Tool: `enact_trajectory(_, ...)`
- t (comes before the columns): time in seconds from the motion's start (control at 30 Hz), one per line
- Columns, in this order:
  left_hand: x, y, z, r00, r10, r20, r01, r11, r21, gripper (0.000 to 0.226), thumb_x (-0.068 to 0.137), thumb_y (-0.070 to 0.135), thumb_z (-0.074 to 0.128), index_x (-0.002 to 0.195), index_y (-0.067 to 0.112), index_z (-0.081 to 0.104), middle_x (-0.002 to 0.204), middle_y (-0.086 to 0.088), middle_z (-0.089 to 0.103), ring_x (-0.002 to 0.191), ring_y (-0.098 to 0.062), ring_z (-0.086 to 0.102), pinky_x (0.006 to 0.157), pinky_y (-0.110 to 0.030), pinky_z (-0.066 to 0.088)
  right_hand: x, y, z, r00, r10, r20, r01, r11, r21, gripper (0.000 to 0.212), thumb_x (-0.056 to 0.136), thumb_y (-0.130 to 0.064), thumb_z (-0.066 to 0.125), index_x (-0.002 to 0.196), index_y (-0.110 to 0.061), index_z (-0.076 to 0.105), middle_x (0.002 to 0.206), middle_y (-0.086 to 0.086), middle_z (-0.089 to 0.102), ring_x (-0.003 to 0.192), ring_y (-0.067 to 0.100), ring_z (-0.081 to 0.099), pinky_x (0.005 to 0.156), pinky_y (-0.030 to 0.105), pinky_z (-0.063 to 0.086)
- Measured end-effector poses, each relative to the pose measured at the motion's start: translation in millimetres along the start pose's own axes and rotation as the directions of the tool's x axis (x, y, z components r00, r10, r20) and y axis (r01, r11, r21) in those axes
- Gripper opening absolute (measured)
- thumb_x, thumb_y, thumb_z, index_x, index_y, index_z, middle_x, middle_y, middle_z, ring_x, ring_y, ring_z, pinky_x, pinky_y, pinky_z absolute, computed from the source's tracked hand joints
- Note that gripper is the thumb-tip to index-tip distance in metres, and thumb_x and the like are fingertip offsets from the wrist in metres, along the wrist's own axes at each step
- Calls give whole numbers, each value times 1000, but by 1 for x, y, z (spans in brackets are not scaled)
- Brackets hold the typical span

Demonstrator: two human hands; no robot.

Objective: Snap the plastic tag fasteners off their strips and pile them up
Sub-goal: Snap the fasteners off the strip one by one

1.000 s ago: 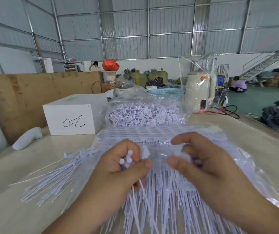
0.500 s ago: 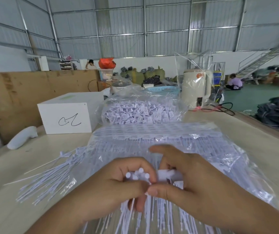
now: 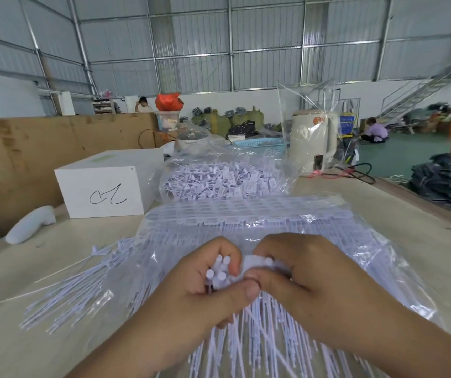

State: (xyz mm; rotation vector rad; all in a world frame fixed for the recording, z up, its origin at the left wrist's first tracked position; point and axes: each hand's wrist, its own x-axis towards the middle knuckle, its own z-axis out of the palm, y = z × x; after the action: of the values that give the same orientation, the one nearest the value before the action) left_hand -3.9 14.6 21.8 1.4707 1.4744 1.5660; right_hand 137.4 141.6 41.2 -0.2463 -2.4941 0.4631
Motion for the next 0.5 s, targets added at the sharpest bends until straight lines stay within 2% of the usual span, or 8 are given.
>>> enact_trajectory(0.13,3,-3,14,986,51,-156,-53,999,-10,21,69,36,72,68,33,52,53,5,51,48,-11,48,47,-20,41,1,-5,10,984,66,-166,-49,993,109,21,90,-32,64,74,-22,56,60,-8,52,50,9,44,47,28,36)
enact_trajectory(0.23,0,-1,15,977,8,-211,-31,994,-107,22,74,27,71,68,31,50,48,1,51,45,-11,47,44,-19,40,6,2,-3,881,326,-343,-162,889,429,24,87,-38,64,73,-20,57,42,-7,39,34,4,29,33,17,28)
enact_trajectory(0.27,-1,1,14,980,2,-200,-26,993,-119,22,73,29,72,68,31,51,48,1,51,44,-11,47,44,-18,40,8,5,-11,843,366,-394,-152,865,478,26,83,-43,64,72,-19,59,42,-8,36,33,4,27,32,14,26)
enact_trajectory(0.3,-2,2,13,983,5,-182,-28,992,-122,22,70,33,73,69,31,51,48,1,52,44,-11,47,44,-18,41,7,8,-18,841,361,-404,-138,864,485,28,77,-49,62,74,-21,61,43,-9,36,34,3,27,33,13,26)
enact_trajectory(0.33,-3,4,12,986,15,-165,-35,992,-121,21,67,36,72,70,31,53,48,1,52,44,-11,47,45,-18,41,6,9,-22,863,335,-379,-124,867,483,28,73,-52,60,78,-24,63,45,-9,38,35,3,28,35,13,27)
enact_trajectory(0.4,-2,5,10,991,31,-128,-45,993,-108,17,66,36,72,70,31,56,52,1,54,46,-11,51,46,-19,42,2,5,-16,954,220,-203,-94,864,495,27,73,-52,66,96,-38,62,57,-10,50,40,1,36,39,12,32)
enact_trajectory(0.43,-2,6,10,994,31,-106,-42,995,-96,16,66,36,72,71,31,58,55,1,54,47,-12,52,46,-20,43,0,5,-8,986,120,-118,-53,887,458,31,79,-51,69,106,-44,57,69,-12,56,45,1,43,44,11,34)
enact_trajectory(0.5,-3,6,8,997,24,-70,-29,997,-68,16,67,36,73,73,29,60,59,2,53,49,-12,52,48,-21,44,-1,8,4,999,-38,-30,46,932,360,42,85,-45,65,121,-51,44,91,-13,55,56,4,49,51,10,36)
